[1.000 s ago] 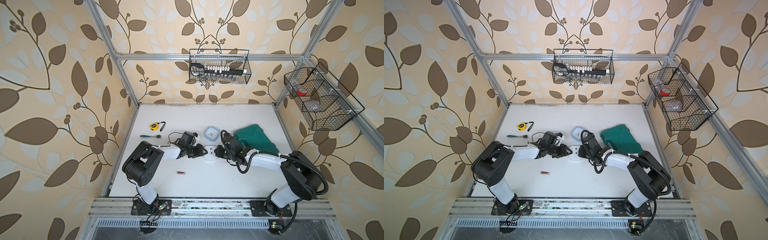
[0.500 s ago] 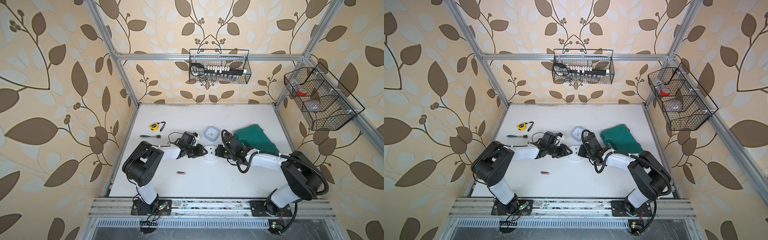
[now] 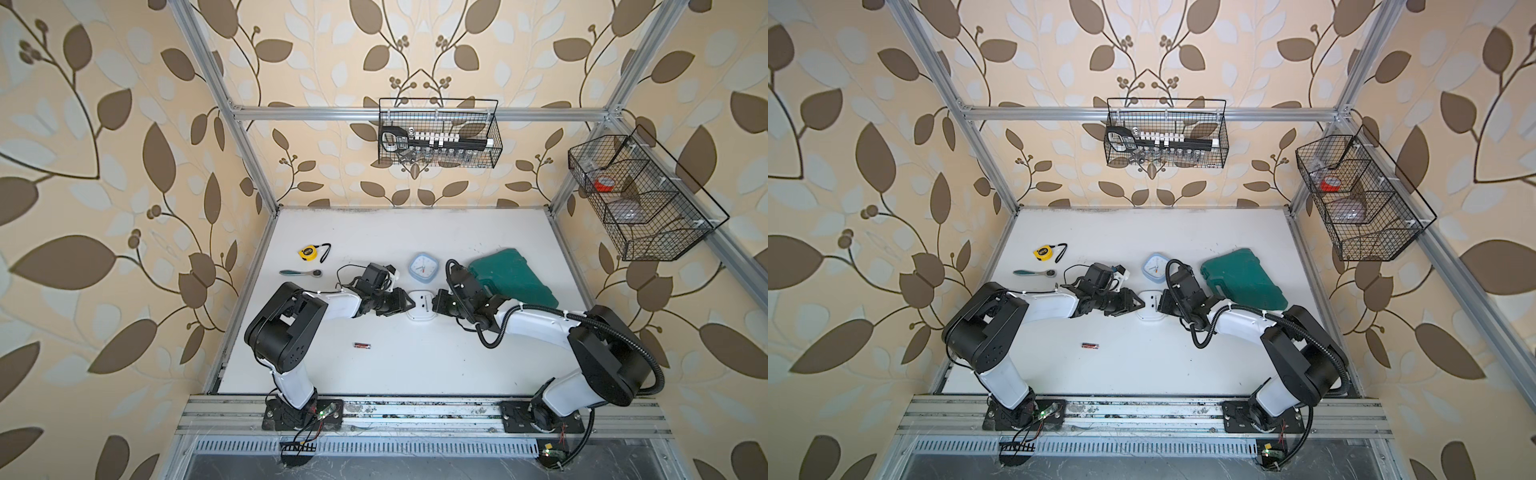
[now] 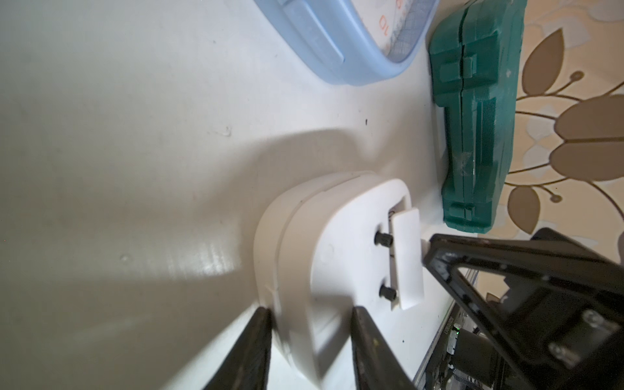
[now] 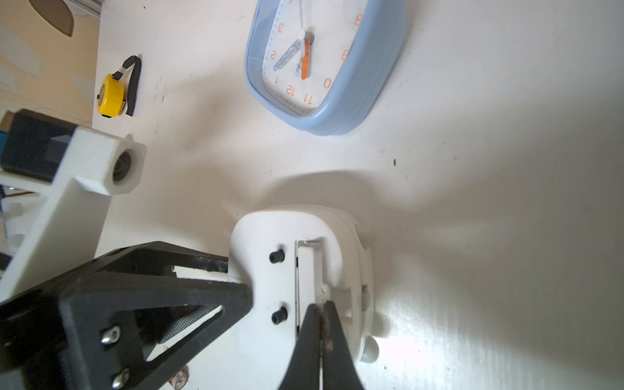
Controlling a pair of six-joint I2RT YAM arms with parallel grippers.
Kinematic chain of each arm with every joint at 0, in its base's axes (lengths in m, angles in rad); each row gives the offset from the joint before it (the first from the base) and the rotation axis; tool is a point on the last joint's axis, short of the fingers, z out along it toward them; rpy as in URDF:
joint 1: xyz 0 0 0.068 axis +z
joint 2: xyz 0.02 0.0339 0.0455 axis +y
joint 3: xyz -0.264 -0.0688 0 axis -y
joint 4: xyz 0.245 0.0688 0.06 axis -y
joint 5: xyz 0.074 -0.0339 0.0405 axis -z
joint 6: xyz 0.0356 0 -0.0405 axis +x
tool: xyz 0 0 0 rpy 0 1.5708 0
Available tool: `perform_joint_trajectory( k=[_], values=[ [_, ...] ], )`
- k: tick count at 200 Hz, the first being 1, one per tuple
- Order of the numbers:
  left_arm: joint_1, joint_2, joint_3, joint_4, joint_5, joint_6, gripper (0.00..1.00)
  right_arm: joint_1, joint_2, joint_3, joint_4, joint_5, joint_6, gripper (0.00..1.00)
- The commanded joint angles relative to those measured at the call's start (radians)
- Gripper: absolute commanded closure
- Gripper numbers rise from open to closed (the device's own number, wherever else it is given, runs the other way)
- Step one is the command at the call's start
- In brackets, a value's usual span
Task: Insert the battery into the alarm
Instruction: Remove the cover from the alarm, then place the cover at the center of the board.
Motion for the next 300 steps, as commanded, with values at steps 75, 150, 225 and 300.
perform_joint_trajectory(
  k=[75,150,225,300],
  values=[
    [-0.004,0.019,-0.001,-0.068,-0.05,0.024,0.61,-0.16,-0.122,-0.111,0.011,0.011,-0.036,1.0],
    [-0.004,0.019,-0.001,-0.071,-0.054,0.025,0.61,-0.213,-0.008,-0.172,0.093,-0.005,-0.02,1.0],
    [0.0,-0.007,-0.002,-0.074,-0.071,0.03,0.5,-0.217,-0.088,-0.178,0.051,0.037,-0.072,0.6],
    [0.024,-0.141,-0.034,-0.072,-0.173,0.018,0.3,-0.171,-0.271,-0.206,0.116,-0.062,-0.34,0.14]
  ],
)
